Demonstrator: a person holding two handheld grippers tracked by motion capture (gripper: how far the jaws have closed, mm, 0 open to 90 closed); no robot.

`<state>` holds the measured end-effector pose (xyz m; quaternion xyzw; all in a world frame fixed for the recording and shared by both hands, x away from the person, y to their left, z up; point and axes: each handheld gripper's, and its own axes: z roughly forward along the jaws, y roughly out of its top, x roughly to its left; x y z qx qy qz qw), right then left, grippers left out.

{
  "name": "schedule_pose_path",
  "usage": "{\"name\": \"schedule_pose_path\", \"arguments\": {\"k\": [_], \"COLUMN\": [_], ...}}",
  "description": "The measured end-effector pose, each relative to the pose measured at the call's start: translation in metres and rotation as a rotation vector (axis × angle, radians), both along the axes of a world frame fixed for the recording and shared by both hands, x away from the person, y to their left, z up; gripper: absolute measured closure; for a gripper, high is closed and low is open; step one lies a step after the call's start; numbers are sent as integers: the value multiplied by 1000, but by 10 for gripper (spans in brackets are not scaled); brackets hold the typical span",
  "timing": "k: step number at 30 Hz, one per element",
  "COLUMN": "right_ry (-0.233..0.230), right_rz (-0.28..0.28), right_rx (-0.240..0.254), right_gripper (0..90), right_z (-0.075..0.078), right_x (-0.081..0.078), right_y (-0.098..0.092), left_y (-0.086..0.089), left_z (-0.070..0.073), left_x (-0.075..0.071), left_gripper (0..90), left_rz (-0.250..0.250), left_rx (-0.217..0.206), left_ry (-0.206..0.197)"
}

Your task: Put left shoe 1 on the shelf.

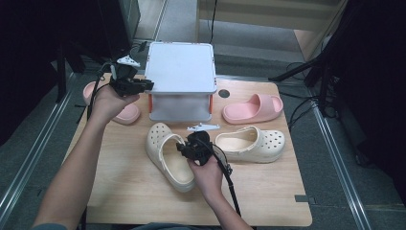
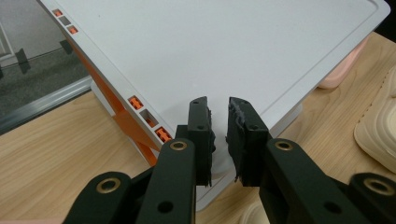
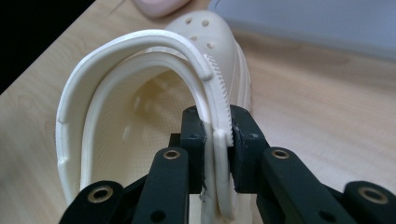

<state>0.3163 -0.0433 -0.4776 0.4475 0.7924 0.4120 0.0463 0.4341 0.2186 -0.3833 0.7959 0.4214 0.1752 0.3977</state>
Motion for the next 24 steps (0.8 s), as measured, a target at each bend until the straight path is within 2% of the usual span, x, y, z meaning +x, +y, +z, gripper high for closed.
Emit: {"name": "schedule_pose_path", "arguments": {"k": [8,14,18,24], "right_ry": [-51,-89,-98,-90], "right_rz": [-25,-69,-119,-208], "right_rx": [7,9,-10,-31], "right_gripper": [792,793,793,791], "right_z": [20,31,29,14], "right_x": [29,56,72,90], "right_y": [8,16,20,24], "left_y": [0,1,1,1], "left_z": [-1,-1,-2,-2], "left_x": [0,0,0,0], "left_gripper": [790,790,790,790], "left_rz": [-5,-7,-8,-9], "left_rx": [3,1,-3,-5], "left_ry": [-9,-15,-17,-16]}}
